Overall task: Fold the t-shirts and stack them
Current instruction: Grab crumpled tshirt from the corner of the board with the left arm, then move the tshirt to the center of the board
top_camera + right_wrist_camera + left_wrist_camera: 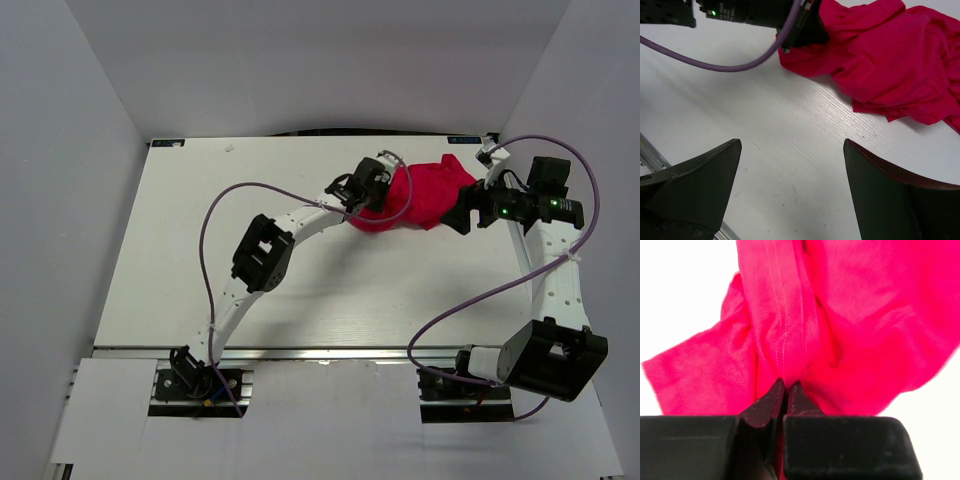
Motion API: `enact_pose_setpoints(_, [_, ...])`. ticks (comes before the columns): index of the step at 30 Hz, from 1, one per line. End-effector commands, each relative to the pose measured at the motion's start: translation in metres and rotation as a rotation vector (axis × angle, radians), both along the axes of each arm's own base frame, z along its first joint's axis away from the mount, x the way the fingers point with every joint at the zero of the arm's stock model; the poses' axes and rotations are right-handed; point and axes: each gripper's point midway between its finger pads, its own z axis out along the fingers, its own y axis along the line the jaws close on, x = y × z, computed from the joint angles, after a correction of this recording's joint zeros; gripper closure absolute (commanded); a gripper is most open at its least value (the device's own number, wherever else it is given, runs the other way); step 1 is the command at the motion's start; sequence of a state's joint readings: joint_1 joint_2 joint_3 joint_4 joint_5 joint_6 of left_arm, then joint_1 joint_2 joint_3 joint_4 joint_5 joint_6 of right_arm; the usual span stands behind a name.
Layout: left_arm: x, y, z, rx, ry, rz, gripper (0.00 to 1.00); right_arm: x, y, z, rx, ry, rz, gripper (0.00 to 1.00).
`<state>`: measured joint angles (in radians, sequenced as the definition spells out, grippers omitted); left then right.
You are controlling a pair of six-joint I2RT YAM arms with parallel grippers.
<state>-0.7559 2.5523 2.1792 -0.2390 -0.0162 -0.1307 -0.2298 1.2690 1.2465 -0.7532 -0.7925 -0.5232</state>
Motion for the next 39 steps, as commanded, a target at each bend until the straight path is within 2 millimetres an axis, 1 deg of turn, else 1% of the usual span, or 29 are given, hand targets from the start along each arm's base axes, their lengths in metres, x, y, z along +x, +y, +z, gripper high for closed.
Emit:
enact_pose_setpoints(1, [0.004,0.008,0.162,-0.17,-0.196,0.031,1.0,-0.004,0.001,0.009,0.009,-0.037,0.006,0.11])
enact_pose_setpoints(2, [0.0,0.019,0.195,-0.206,-0.223,0.039,1.0,-0.003,0.001,0.009,0.008,-0.038,0.005,0.11])
enact_pose_setpoints(4, [-0.009,0.033,0.212,-0.245,-0.212,0.064,1.0,-0.004,0.002,0.01,0.01,-0.039,0.007,0.11])
enact_pose_setpoints(7, [-0.024,0.074,0.228,-0.301,-0.178,0.121,1.0,-0.003,0.002,0.009,0.017,-0.035,0.009,0.11])
enact_pose_setpoints(8, [-0.031,0.085,0.213,-0.284,-0.144,0.133,1.0,-0.003,0.003,0.009,0.019,-0.035,0.009,0.11])
enact_pose_setpoints(9, [-0.041,0.099,0.245,-0.334,-0.174,0.149,1.0,-0.003,0.003,0.008,0.022,-0.031,0.009,0.11])
enact_pose_setpoints(10, [-0.045,0.109,0.255,-0.358,-0.182,0.164,1.0,-0.002,0.003,0.008,0.026,-0.028,0.011,0.11])
enact_pose_setpoints(11, [-0.047,0.124,0.25,-0.355,-0.167,0.191,1.0,-0.002,0.003,0.008,0.026,-0.026,0.011,0.1])
enact_pose_setpoints(12, [-0.058,0.141,0.283,-0.4,-0.209,0.208,1.0,-0.002,0.003,0.007,0.029,-0.022,0.012,0.11])
enact_pose_setpoints(14, [-0.063,0.174,0.298,-0.418,-0.228,0.269,1.0,-0.001,0.003,0.004,0.031,-0.013,0.013,0.11])
enact_pose_setpoints(15, [-0.066,0.191,0.289,-0.406,-0.214,0.306,1.0,-0.001,0.004,0.003,0.033,-0.011,0.016,0.11])
enact_pose_setpoints(16, [-0.078,0.217,0.308,-0.422,-0.244,0.359,1.0,0.0,0.004,0.001,0.035,-0.008,0.018,0.11])
enact_pose_setpoints(17, [-0.076,0.246,0.308,-0.413,-0.253,0.427,1.0,0.001,0.003,0.0,0.035,-0.008,0.018,0.11])
enact_pose_setpoints(18, [-0.08,0.265,0.287,-0.38,-0.222,0.476,1.0,0.001,0.004,-0.001,0.037,-0.008,0.02,0.11])
enact_pose_setpoints(19, [-0.092,0.288,0.293,-0.382,-0.229,0.529,1.0,0.002,0.004,-0.005,0.043,0.005,0.021,0.11])
enact_pose_setpoints(20, [-0.092,0.314,0.286,-0.371,-0.224,0.586,1.0,0.002,0.004,-0.007,0.047,0.008,0.024,0.11])
enact_pose_setpoints(21, [-0.097,0.324,0.28,-0.37,-0.209,0.609,1.0,0.003,0.005,-0.008,0.05,0.012,0.028,0.11])
enact_pose_setpoints(22, [-0.103,0.341,0.259,-0.341,-0.169,0.652,1.0,0.004,0.006,-0.013,0.058,0.024,0.036,0.11])
enact_pose_setpoints(23, [-0.111,0.35,0.261,-0.349,-0.173,0.669,1.0,0.005,0.006,-0.016,0.058,0.032,0.039,0.11])
enact_pose_setpoints(26, [-0.124,0.37,0.233,-0.335,-0.095,0.746,1.0,0.011,0.012,-0.037,0.023,0.083,0.044,0.11])
enact_pose_setpoints(27, [-0.127,0.373,0.226,-0.333,-0.068,0.77,0.99,0.011,0.023,-0.043,0.005,0.097,0.074,0.11])
enact_pose_setpoints(28, [-0.13,0.379,0.213,-0.315,-0.029,0.801,0.94,0.014,0.026,-0.053,-0.019,0.12,0.078,0.11])
enact_pose_setpoints(30, [-0.134,0.388,0.201,-0.296,-0.003,0.864,0.59,0.013,0.045,-0.061,-0.038,0.135,0.124,0.1])
enact_pose_setpoints(32, [-0.139,0.396,0.197,-0.287,0.011,0.912,0.37,0.02,0.055,-0.064,-0.064,0.12,0.136,0.11])
enact_pose_setpoints(33, [-0.14,0.4,0.202,-0.292,-0.002,0.93,0.25,0.018,0.07,-0.064,-0.062,0.123,0.167,0.11])
enact_pose_setpoints(36, [-0.144,0.4,0.22,-0.314,-0.021,0.919,0.09,0.021,0.099,-0.069,-0.028,0.158,0.196,0.11])
enact_pose_setpoints(37, [-0.147,0.399,0.221,-0.313,-0.014,0.917,0.08,0.021,0.108,-0.076,-0.018,0.191,0.199,0.11])
enact_pose_setpoints(38, [-0.148,0.399,0.225,-0.319,-0.014,0.912,0.08,0.021,0.128,-0.077,-0.002,0.191,0.223,0.11])
enact_pose_setpoints(39, [-0.153,0.397,0.232,-0.348,-0.016,0.908,0.08,0.02,0.14,-0.088,0.047,0.289,0.185,0.11])
